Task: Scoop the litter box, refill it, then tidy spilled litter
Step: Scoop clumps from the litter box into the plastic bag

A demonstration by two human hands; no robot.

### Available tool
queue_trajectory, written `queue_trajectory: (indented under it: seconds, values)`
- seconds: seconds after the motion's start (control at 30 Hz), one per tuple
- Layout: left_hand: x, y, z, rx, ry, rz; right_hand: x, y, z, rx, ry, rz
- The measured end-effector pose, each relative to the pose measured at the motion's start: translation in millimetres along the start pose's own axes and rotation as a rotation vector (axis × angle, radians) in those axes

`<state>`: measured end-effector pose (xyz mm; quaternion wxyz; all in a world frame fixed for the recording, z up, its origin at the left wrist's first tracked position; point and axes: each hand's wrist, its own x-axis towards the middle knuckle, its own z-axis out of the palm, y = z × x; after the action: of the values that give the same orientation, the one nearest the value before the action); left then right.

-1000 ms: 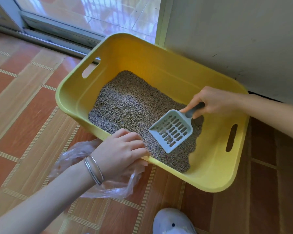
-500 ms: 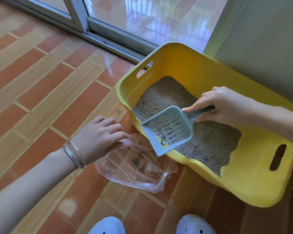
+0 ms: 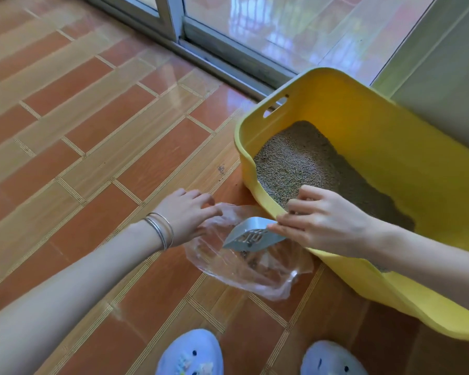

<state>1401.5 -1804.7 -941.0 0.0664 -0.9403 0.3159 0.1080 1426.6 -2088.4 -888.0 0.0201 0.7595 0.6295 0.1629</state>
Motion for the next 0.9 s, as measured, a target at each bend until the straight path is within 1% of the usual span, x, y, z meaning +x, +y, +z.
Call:
queue_trajectory:
  seconds: [0.07,0.1,0.23,0.3,0.43,0.5,0.6,0.67,0.77,0.83,0.87,0.9]
  values:
    - [0,0,2,0.005,-0.017,-0.009,-1,-5,1,-0.022,0.016,-0.024]
    - [0,1,1,0.026,-0.059,-0.017,-1,-6,1,-0.029,0.024,-0.026]
    - [-2,1,0,0.060,-0.155,-0.010,-2,-9,-3,-0.046,0.057,-0.006]
    - [-3,-1,0,0.070,-0.166,-0.013,-3,-12,-5,-0.052,0.072,0.009]
    - [-4,-3,-1,0.042,-0.054,0.061,-11,-6,-14,-0.023,0.047,0.055]
    - [-1,-4,0,0.033,0.015,0.071,-20,1,-21,0.022,-0.005,0.112]
    - [6,-1,-8,-0.030,0.145,0.126,-37,15,-38,0.107,-0.077,0.284]
    - [12,3,-18,-0.073,0.271,0.183,-56,28,-56,0.167,-0.111,0.466]
    - [22,16,-39,-0.089,0.416,0.290,-98,49,-86,0.237,-0.234,0.758]
    - [33,34,-51,-0.118,0.474,0.349,-120,62,-100,0.198,-0.355,0.897]
    - [41,45,-55,-0.134,0.483,0.362,-128,67,-102,0.111,-0.473,0.926]
    - [49,56,-57,-0.143,0.486,0.368,-135,71,-101,-0.006,-0.631,0.925]
